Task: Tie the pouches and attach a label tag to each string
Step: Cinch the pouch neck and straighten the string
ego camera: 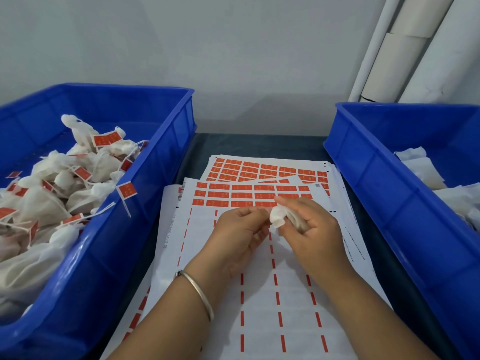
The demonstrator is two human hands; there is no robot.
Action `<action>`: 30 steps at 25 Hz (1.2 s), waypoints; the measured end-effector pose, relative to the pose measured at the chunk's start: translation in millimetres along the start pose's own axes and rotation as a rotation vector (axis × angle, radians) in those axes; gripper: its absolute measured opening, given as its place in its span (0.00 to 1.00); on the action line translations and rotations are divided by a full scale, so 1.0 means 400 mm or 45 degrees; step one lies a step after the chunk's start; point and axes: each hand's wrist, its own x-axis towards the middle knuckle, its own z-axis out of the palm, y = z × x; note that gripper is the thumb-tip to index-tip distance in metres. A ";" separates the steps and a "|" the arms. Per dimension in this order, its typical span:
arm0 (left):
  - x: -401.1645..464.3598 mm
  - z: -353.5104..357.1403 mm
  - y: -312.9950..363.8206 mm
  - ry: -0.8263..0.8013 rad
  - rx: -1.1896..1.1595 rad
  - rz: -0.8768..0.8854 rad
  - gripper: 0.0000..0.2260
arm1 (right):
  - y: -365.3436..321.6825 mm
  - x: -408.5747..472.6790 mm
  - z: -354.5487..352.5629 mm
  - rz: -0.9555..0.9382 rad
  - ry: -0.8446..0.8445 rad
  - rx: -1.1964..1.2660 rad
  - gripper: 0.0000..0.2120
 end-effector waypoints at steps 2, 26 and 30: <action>0.002 -0.004 0.002 0.024 0.007 -0.003 0.05 | -0.001 0.002 0.003 -0.024 -0.011 -0.015 0.16; -0.010 0.009 -0.003 0.089 0.825 0.322 0.04 | 0.031 0.021 0.003 0.421 -0.187 -0.006 0.06; -0.003 0.005 -0.007 0.206 0.877 0.455 0.04 | 0.014 0.019 0.011 0.459 -0.197 -0.016 0.07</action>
